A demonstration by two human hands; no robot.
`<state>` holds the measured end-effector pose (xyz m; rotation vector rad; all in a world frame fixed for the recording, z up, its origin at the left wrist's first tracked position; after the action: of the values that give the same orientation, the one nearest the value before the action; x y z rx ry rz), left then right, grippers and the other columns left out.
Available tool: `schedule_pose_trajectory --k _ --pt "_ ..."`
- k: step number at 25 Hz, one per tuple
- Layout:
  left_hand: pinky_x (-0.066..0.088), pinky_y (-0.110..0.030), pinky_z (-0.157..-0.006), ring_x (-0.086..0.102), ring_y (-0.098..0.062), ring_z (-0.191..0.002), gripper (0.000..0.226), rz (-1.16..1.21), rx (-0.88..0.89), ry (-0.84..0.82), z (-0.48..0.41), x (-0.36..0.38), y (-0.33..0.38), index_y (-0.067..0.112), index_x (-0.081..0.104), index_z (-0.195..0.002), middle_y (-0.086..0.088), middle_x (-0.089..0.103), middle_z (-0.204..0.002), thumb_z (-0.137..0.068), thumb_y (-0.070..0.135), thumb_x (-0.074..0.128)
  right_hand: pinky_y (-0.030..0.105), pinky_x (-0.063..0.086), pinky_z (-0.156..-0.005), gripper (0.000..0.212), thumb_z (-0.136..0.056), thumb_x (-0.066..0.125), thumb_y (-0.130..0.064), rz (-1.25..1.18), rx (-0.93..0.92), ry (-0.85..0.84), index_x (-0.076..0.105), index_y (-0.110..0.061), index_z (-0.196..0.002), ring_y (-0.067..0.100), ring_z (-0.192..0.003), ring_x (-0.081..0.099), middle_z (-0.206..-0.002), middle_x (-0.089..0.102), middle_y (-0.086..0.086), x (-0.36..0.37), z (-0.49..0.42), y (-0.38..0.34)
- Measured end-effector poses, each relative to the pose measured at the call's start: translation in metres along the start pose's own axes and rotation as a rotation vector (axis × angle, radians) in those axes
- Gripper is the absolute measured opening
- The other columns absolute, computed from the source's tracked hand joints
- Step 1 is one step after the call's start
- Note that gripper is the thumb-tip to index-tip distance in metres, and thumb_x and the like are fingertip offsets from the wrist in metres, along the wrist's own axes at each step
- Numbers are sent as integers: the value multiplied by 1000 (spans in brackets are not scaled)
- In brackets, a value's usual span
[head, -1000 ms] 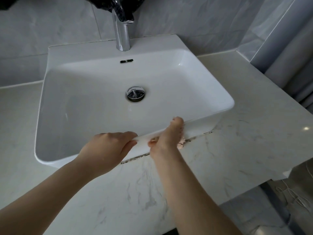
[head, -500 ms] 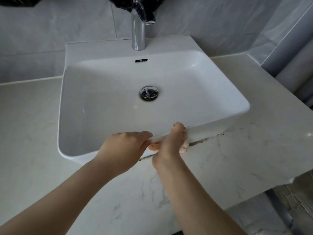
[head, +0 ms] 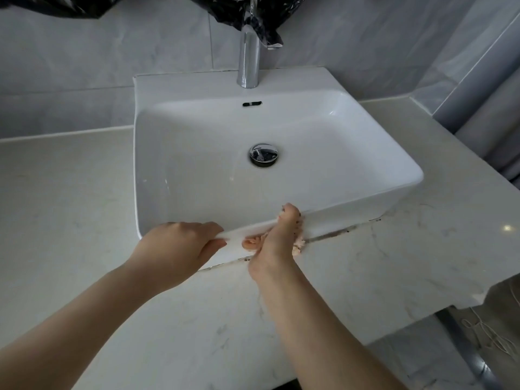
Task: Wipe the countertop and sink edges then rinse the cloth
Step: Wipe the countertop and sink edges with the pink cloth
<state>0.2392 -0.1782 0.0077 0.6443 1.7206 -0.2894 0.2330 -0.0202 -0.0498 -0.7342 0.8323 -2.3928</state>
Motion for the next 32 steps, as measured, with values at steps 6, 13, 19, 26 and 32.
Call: schedule_pose_trajectory --k 6,13,19,26,32 --pt "26 -20 -36 50 -21 -39 47 -45 29 41 18 -15 -15 19 63 -73 7 52 -46 -90 44 28 16 31 -46 25 -69 49 -44 72 -123 171 33 -25 -75 16 -42 33 -58 37 -3 -32 -34 -68" --pt "40 -24 -49 52 -27 -44 60 23 127 153 26 -13 -16 11 66 -79 0 56 -51 -98 41 18 12 25 -34 20 -86 42 -25 34 88 -107 30 -19 -71 13 -30 30 -47 31 -3 26 44 33" --pt "40 -36 -93 65 -26 -83 30 -12 123 252 50 -24 -38 12 66 -97 -3 70 -83 -90 27 41 13 28 -37 26 -75 51 -38 112 -149 100 33 -23 -67 15 -40 34 -67 35 -3 -17 -8 -36" --pt "36 -26 -102 48 -26 -119 29 133 118 262 57 -20 -51 6 66 -96 -5 68 -94 -91 25 45 15 33 -34 21 -88 47 -35 25 130 -113 39 -19 -79 14 -42 40 -56 41 -2 41 67 71" --pt "29 -15 -103 47 -23 -118 29 176 80 244 58 -23 -51 6 66 -97 -3 68 -94 -91 24 44 11 25 -44 59 -85 45 -29 28 202 -191 24 -19 -31 14 -25 17 -33 14 -5 27 53 30"
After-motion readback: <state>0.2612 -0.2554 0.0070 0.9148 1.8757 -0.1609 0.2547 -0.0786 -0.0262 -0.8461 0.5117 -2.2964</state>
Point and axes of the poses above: each hand's wrist, its own z-axis away from the middle knuckle, its own x-axis out of the palm, y = z × x, the point moved 5 cm from there along -z, towards the middle knuckle
